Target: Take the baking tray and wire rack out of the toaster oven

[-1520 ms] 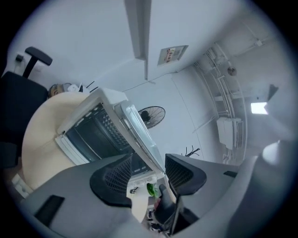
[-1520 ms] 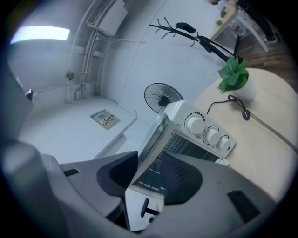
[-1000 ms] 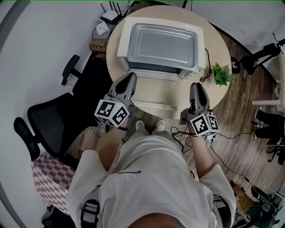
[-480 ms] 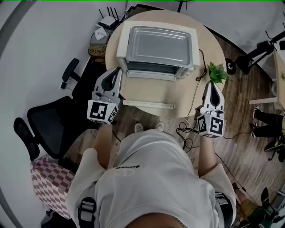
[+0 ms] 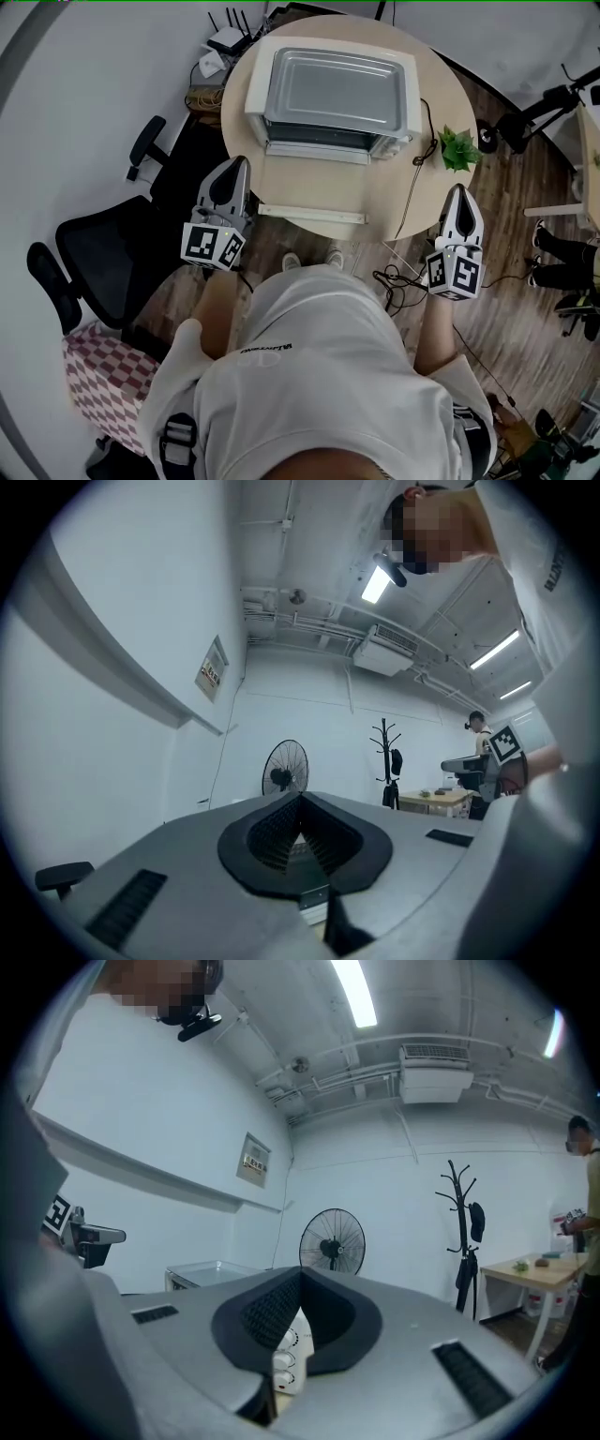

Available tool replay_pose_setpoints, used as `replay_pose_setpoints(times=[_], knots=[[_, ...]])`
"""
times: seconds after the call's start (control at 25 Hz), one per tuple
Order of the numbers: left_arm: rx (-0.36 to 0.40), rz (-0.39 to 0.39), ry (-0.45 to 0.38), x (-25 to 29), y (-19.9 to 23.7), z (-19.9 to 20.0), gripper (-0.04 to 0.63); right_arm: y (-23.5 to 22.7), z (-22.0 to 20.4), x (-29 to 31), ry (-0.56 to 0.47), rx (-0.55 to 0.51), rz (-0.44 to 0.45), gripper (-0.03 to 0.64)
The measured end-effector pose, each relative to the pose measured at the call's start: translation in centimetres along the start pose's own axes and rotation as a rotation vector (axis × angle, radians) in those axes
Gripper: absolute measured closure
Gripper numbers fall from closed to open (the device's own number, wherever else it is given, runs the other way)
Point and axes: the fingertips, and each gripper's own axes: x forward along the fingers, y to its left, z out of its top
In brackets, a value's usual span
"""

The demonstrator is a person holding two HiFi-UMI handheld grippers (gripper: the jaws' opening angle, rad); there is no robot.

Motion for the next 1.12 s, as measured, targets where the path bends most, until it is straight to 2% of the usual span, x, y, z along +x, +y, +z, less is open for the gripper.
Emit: replay_pose_setpoints(times=[0.36, 1.12], knots=[[0.03, 0.039, -0.001, -0.4, 1.3, 0.6, 0.592, -0.5, -0.8, 0.1, 0.019, 0.035, -0.002, 0.618], [-0.01, 0.047, -0.011, -0.8, 1.0, 0.8, 0.592, -1.4, -1.0, -0.6, 0.031, 0.062, -0.021, 0.618]])
